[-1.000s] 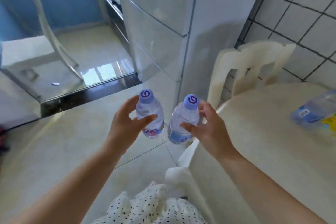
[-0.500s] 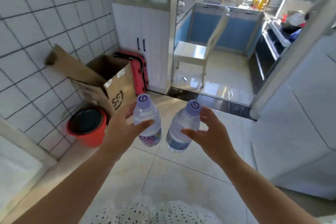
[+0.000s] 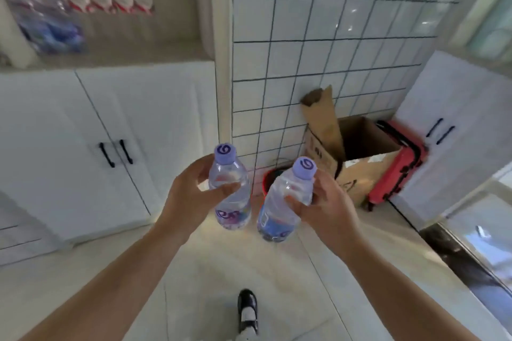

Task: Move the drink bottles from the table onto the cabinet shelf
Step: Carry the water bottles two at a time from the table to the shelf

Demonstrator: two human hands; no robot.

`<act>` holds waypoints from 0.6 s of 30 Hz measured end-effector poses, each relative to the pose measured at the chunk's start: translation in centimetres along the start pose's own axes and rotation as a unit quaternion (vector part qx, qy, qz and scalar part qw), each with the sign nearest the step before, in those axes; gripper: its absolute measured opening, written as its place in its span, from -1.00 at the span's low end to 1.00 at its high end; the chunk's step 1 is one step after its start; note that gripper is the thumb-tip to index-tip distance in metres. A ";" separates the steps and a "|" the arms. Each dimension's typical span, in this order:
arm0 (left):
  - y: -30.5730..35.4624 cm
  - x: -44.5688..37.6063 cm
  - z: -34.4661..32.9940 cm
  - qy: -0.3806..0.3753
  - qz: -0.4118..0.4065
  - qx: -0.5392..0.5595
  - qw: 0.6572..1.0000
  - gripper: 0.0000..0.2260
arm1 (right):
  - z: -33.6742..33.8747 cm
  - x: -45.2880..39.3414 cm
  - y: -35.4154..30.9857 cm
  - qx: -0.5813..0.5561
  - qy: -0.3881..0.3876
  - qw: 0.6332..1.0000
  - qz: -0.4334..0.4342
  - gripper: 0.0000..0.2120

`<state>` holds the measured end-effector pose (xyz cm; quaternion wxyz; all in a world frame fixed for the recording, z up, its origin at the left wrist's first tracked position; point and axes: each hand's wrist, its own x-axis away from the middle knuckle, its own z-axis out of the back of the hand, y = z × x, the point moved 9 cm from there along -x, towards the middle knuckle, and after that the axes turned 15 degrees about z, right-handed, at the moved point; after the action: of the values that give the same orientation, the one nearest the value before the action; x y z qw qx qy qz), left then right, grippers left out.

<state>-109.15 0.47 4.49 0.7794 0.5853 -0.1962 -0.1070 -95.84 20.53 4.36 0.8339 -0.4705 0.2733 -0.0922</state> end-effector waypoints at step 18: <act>4.6 -23.6 21.5 0.263 0.037 0.047 0.963 -0.57 | -22.0 -35.5 -2.1 -0.101 -0.186 0.970 0.117 -0.55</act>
<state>-139.90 -7.55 9.69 0.7787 0.6210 -0.0102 0.0892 -137.11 17.79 10.23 0.8230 -0.5263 0.1746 0.1232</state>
